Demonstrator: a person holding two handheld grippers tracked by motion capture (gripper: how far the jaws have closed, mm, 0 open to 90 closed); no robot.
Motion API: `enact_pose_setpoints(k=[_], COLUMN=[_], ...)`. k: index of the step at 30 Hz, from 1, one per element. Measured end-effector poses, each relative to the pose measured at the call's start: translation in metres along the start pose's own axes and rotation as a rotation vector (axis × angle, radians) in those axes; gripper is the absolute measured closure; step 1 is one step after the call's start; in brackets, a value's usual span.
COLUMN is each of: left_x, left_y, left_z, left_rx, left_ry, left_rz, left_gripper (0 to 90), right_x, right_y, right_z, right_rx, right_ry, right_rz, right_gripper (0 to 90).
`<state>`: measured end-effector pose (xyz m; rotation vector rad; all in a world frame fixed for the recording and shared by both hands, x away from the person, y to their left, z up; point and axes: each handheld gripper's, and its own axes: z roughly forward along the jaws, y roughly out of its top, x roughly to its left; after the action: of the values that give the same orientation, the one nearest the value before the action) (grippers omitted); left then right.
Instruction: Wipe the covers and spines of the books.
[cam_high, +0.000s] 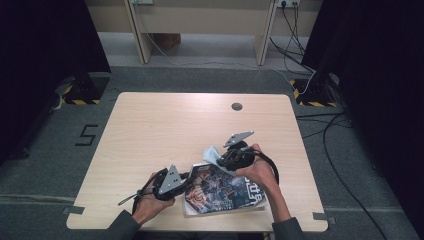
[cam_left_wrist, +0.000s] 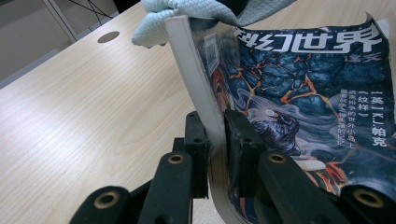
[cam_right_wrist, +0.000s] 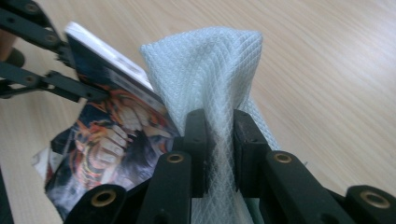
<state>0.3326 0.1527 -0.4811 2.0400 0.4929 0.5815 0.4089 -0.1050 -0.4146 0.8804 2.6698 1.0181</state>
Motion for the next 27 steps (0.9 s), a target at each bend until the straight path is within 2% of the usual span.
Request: enact_pose_setpoints(k=[7, 13, 17, 22, 27], left_x=[0.001, 0.0, 0.0, 0.0, 0.0], left_y=[0.0, 0.001, 0.002, 0.002, 0.003], left_z=[0.0, -0.001, -0.001, -0.001, -0.002], left_rx=[-0.004, -0.012, -0.012, -0.015, -0.014], left_ry=[-0.005, -0.008, -0.009, -0.011, -0.013], left_rz=[-0.004, 0.0, 0.003, 0.002, 0.008], left_gripper=[79.6, 79.7, 79.7, 79.7, 79.7], right_x=[-0.031, -0.067, -0.088, -0.106, -0.116], right_y=[-0.02, -0.044, -0.06, -0.073, -0.084], right_z=[0.0, -0.002, -0.001, -0.001, -0.001], right_rx=[0.025, 0.067, 0.077, 0.095, 0.1], right_ry=[-0.028, -0.082, -0.099, -0.132, -0.142], right_rz=[0.093, 0.201, 0.257, 0.315, 0.353], right_gripper=[78.3, 78.3, 78.4, 78.4, 78.4])
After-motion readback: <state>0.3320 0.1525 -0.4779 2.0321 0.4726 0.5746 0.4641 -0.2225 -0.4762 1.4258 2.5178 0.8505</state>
